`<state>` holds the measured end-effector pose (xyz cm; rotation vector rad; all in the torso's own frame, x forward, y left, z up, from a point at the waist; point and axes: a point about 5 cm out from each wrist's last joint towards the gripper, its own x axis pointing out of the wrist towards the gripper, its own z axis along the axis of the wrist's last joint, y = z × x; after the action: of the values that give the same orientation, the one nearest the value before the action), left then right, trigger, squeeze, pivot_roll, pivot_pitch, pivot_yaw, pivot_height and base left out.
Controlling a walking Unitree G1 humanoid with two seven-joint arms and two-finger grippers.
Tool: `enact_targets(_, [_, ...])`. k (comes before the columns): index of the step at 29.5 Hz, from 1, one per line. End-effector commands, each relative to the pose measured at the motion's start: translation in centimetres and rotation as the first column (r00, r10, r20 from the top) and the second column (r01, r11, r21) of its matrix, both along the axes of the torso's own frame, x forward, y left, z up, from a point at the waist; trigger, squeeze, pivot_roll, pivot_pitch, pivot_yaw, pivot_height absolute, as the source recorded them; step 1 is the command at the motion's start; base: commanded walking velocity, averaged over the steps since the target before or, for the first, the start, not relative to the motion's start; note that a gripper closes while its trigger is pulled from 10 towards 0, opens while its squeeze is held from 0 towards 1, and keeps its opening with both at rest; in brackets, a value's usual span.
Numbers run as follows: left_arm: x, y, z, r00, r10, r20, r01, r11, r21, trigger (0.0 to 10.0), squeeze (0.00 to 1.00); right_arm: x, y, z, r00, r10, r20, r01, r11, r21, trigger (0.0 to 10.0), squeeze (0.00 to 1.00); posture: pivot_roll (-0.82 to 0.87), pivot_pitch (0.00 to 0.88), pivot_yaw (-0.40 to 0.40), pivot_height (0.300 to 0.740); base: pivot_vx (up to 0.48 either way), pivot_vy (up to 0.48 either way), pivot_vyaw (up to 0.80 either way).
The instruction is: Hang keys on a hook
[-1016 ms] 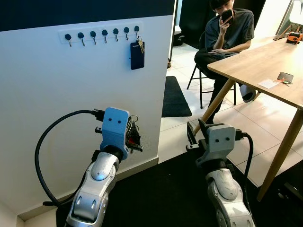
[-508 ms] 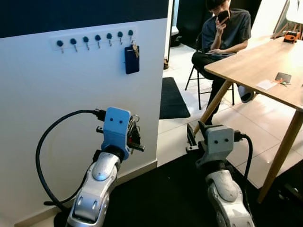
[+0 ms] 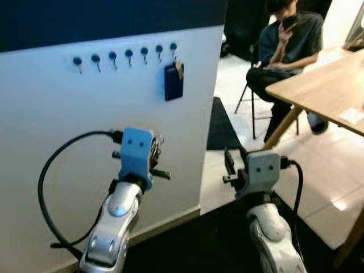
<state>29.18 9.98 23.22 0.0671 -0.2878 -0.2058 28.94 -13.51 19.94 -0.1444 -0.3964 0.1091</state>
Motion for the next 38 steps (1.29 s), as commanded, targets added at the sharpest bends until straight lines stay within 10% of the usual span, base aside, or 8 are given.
enact_targets(1, [-0.2,-0.3,0.2,1.0,-0.01,0.01,0.01,1.0,-0.004,10.0,0.0,-0.1,-0.1,-0.3,1.0,-0.006,-0.013,0.006,1.0,-0.009,10.0,0.0,0.0,0.151,0.047,0.74,0.247,0.0,0.0])
enact_targets(14, [-0.1,-0.1,0.4,1.0,0.0,0.01,0.0,1.0,-0.006,10.0,0.0,0.0,-0.1,-0.4,1.0,-0.012,-0.019,0.012,1.0,-0.013,10.0,0.0,0.0,0.147,0.048,0.74,0.018,0.0,0.77])
enact_targets(38, [0.8,0.2,1.0,0.999,0.04,0.0,-0.04,0.999,0.037,10.0,0.0,0.3,-0.1,-0.4,1.0,-0.009,-0.017,0.009,1.0,-0.01,10.0,0.0,0.01,0.132,0.048,0.74,0.0,0.0,0.0])
